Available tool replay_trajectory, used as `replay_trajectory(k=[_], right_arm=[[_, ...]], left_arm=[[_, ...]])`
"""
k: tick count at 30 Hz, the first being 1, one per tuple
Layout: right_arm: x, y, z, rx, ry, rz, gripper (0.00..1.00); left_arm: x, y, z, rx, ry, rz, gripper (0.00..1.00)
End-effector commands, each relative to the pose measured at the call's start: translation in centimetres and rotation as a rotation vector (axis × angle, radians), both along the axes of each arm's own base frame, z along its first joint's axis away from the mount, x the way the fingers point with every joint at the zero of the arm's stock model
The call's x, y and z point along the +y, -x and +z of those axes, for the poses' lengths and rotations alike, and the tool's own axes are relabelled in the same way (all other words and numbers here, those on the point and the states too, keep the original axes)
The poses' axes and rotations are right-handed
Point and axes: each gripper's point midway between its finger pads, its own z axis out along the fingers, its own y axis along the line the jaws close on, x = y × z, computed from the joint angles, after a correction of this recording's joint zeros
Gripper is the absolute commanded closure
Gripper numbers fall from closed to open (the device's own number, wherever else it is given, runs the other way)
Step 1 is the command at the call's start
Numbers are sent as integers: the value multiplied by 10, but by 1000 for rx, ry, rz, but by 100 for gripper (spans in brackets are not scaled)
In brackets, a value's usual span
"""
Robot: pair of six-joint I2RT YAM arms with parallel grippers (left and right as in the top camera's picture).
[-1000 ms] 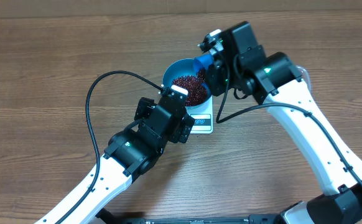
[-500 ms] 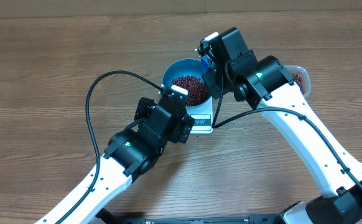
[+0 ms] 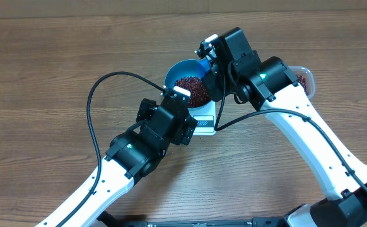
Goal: Scoop item into bowl and weigh 150g on scale
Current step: 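Tip the scoop gradually to pour beans into the teal bowl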
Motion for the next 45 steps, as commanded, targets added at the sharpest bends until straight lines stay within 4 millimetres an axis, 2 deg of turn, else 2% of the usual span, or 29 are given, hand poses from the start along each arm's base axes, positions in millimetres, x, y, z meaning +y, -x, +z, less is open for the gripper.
replay_trajectory(k=[1,45], right_arm=[[4,1,29,-63,-50,7,96],[3,-7,31,-101,-30,-8,96]], left_arm=[[-1,-5,11,-23,14,8,0],[-1,-5,11,-23,14,8,0]])
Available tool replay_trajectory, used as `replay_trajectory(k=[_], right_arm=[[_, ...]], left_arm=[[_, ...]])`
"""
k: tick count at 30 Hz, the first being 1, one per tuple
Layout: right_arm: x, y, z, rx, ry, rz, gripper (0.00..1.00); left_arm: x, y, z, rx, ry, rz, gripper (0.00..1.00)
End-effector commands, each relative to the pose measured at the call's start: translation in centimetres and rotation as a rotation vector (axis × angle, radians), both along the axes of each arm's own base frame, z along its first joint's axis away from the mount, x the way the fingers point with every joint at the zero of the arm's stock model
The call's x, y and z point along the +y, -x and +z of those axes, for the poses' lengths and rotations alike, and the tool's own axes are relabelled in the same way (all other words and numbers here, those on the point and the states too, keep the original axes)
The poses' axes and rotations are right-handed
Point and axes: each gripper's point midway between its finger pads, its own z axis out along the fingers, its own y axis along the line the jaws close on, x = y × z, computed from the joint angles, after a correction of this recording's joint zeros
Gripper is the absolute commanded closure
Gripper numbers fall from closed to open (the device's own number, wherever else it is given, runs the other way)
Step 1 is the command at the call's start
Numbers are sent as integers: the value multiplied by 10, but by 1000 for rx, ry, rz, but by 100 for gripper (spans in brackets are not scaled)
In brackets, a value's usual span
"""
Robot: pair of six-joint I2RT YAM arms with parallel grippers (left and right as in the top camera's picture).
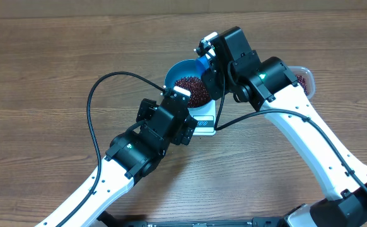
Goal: Scoop item into bowl and weigh 150g on scale
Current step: 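Tip the scoop gradually to pour beans into the teal bowl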
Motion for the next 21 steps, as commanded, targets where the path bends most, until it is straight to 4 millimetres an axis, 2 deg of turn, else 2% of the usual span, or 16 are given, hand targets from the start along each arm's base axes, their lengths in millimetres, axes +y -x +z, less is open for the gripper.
replay_trajectory(k=[1,21], right_arm=[[1,-2,27,-70,-32,-4,96],[3,-2,27,-72,-30,-1,96]], left_arm=[[-1,-5,11,-23,14,8,0],[-1,-5,11,-23,14,8,0]])
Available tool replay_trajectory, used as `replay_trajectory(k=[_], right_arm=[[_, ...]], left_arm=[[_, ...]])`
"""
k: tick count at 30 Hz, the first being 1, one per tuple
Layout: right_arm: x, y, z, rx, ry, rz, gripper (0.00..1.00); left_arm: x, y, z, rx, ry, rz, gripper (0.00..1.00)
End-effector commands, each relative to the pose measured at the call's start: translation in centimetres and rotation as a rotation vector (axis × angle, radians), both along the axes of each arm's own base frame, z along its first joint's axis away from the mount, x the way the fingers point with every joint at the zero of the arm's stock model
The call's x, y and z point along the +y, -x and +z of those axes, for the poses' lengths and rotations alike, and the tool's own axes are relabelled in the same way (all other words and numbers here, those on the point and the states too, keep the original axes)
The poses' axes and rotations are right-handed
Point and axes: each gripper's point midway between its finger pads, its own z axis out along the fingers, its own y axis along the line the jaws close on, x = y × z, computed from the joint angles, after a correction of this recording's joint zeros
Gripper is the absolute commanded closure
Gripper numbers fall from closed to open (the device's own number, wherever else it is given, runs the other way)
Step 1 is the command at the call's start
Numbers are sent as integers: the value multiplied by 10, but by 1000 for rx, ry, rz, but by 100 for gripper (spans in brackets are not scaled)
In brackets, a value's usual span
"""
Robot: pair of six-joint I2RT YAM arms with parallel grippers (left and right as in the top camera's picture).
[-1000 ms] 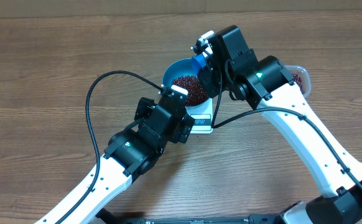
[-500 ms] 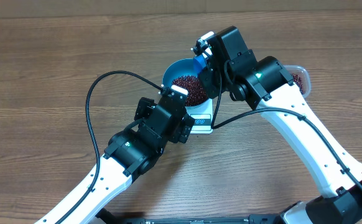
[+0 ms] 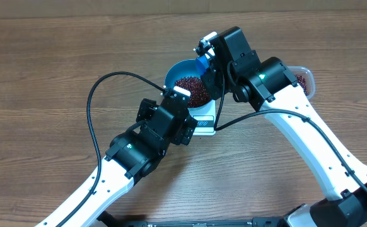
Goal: Scoop item into bowl and weigh 150g on scale
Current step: 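Tip the scoop gradually to pour beans into the teal bowl, then move the empty scoop right back toward the bean tub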
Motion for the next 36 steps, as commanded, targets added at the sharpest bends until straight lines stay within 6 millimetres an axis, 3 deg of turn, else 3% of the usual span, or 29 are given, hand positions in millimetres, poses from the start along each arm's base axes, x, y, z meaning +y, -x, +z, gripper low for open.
replay_trajectory(k=[1,26,31,36], right_arm=[[2,0,26,-65,-29,-1,96],[2,0,26,-60,-35,-5,96],[15,6,28,23,-185,-10,96],[3,-7,42,118,-426,-52,96]], left_arm=[[-1,-5,11,-23,14,8,1],[-1,-5,11,-23,14,8,0],[-1,-5,11,-23,14,8,0],[-1,-5,11,-24,14,8,0]])
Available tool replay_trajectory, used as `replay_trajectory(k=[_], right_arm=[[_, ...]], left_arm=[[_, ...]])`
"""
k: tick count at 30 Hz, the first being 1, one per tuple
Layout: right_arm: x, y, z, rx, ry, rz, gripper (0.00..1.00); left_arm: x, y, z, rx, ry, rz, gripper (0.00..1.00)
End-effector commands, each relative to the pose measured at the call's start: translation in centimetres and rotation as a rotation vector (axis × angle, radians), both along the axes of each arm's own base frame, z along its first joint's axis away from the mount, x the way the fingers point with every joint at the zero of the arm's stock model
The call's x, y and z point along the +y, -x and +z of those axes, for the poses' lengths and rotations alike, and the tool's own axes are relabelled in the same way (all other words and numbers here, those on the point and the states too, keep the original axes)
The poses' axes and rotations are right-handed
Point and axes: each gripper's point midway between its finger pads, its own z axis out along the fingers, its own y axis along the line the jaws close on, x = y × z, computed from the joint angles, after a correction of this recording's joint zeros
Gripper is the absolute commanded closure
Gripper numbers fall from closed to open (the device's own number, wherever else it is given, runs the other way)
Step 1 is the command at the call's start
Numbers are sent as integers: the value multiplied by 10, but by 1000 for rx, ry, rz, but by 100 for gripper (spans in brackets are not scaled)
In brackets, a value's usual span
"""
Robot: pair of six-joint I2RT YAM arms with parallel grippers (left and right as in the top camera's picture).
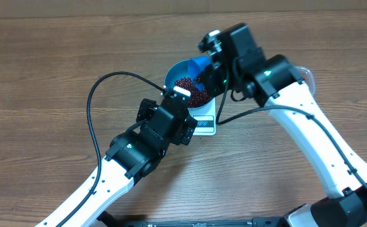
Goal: Scoop item into bowl and weigh 150g on scale
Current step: 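Move the empty scoop right back toward the bean tub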
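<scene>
A blue bowl [170, 77] holding dark red beans [186, 86] stands on a small white scale [204, 123] at mid-table. Over the bowl's far right rim hangs a blue scoop [200, 64], and my right gripper [210, 58] is shut on it, its fingers mostly hidden under the wrist. My left gripper [180, 94] sits at the bowl's near left rim. The arm's body covers its fingers, so their state does not show. The scale's display cannot be read.
A clear container [306, 71] peeks out behind the right arm at the right, its contents hidden. A black cable [98, 88] loops over the wooden table to the left of the left arm. Both white arms reach in from the near edge.
My right arm has shifted right and slightly back. The blue scoop now shows more fully over the bowl's far right rim. The bean container at right is more covered. The left arm is unchanged.
At all three earlier moments my right gripper hung over the bowl's right side with the scoop barely showing, and my left gripper stayed at the near rim. Beans filled the bowl throughout. Now the right wrist stands farther right with the scoop exposed.
</scene>
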Motion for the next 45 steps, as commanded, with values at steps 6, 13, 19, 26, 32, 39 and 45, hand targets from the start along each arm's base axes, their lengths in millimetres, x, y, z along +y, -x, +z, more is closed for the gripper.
replay_trajectory(k=[6,13,19,26,32,39,45], right_arm=[[-51,-30,63,68,-463,-100,96],[-114,-42,77,105,-617,-214,96],[-166,-48,78,88,-651,-323,96],[-225,-50,67,41,-582,-457,96],[-268,-32,30,86,-350,-582,96],[-303,-19,7,121,-135,-715,96],[-298,-16,3,134,-83,-691,96]], left_arm=[[-1,-5,11,-24,14,8,1],[-1,-5,11,-23,14,8,0],[-1,-5,11,-23,14,8,1],[-1,-5,11,-23,14,8,0],[-1,-5,11,-23,14,8,0],[-1,-5,11,-23,14,8,0],[-1,-5,11,-23,14,8,1]])
